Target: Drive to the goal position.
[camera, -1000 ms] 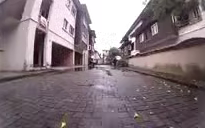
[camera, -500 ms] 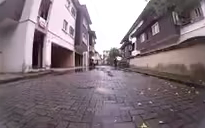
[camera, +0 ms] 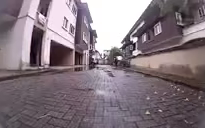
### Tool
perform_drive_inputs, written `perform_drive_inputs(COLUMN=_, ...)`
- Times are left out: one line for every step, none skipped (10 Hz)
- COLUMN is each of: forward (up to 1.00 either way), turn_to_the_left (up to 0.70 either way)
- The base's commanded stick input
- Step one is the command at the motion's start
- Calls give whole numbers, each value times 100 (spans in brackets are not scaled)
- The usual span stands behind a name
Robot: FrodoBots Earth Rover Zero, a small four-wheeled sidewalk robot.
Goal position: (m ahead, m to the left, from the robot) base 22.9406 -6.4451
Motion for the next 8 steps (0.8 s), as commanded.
perform_drive_inputs(forward=50, turn_to_the_left=0)
perform_drive_inputs(forward=50, turn_to_the_left=0)
perform_drive_inputs(forward=50, turn_to_the_left=0)
perform_drive_inputs(forward=50, turn_to_the_left=0)
perform_drive_inputs(forward=50, turn_to_the_left=0)
perform_drive_inputs(forward=50, turn_to_the_left=0)
perform_drive_inputs(forward=50, turn_to_the_left=0)
perform_drive_inputs(forward=50, turn_to_the_left=0)
